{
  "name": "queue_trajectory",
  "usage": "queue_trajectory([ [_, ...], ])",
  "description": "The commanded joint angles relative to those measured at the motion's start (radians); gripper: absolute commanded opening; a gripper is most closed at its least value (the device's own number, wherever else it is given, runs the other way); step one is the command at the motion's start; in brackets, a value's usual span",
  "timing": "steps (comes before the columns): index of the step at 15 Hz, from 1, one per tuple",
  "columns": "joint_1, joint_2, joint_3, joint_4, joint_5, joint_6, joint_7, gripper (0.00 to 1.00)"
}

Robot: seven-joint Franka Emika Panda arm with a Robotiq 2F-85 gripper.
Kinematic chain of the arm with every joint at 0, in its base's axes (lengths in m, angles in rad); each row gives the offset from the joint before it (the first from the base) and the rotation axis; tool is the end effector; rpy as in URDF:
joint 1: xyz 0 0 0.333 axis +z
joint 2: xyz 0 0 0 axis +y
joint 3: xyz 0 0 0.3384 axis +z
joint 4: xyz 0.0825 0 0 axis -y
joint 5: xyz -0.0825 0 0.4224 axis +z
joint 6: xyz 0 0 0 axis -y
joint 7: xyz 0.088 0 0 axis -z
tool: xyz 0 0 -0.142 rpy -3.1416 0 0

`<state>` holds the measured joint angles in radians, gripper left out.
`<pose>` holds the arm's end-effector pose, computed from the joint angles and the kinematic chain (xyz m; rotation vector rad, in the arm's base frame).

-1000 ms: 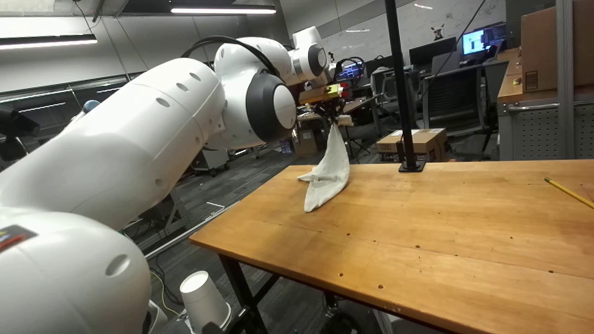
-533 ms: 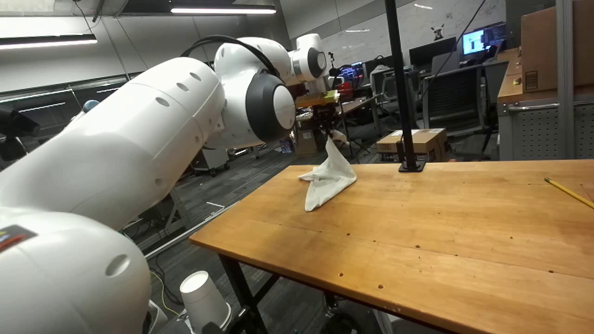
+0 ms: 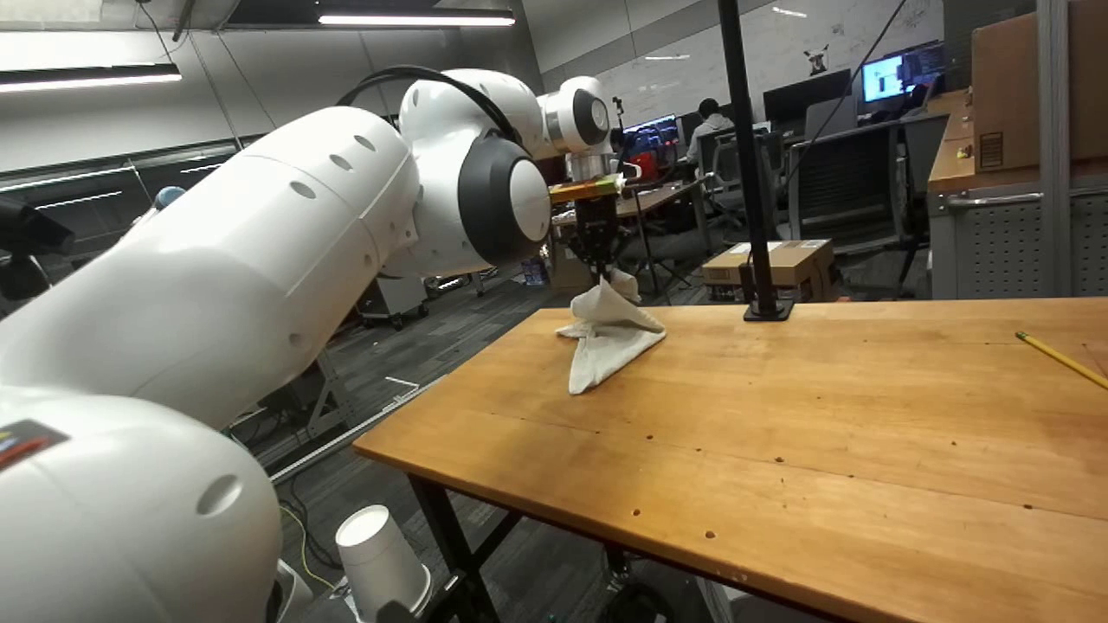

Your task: Fold the cloth on the table

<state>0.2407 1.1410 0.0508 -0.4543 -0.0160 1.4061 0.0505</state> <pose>0.7983 0.2123 0.3154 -3.1090 -0.3349 0.2996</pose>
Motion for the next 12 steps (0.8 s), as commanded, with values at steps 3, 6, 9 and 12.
queue_trajectory([
  [3,-0.011,-0.008,0.017,0.007,0.037,-0.047,0.046,0.02],
  [6,-0.022,-0.008,0.037,0.005,0.071,-0.061,0.059,0.02],
  [9,-0.037,-0.007,0.057,-0.001,0.112,-0.093,0.074,0.02],
  [12,-0.051,0.004,0.07,0.002,0.143,-0.118,0.08,0.02],
])
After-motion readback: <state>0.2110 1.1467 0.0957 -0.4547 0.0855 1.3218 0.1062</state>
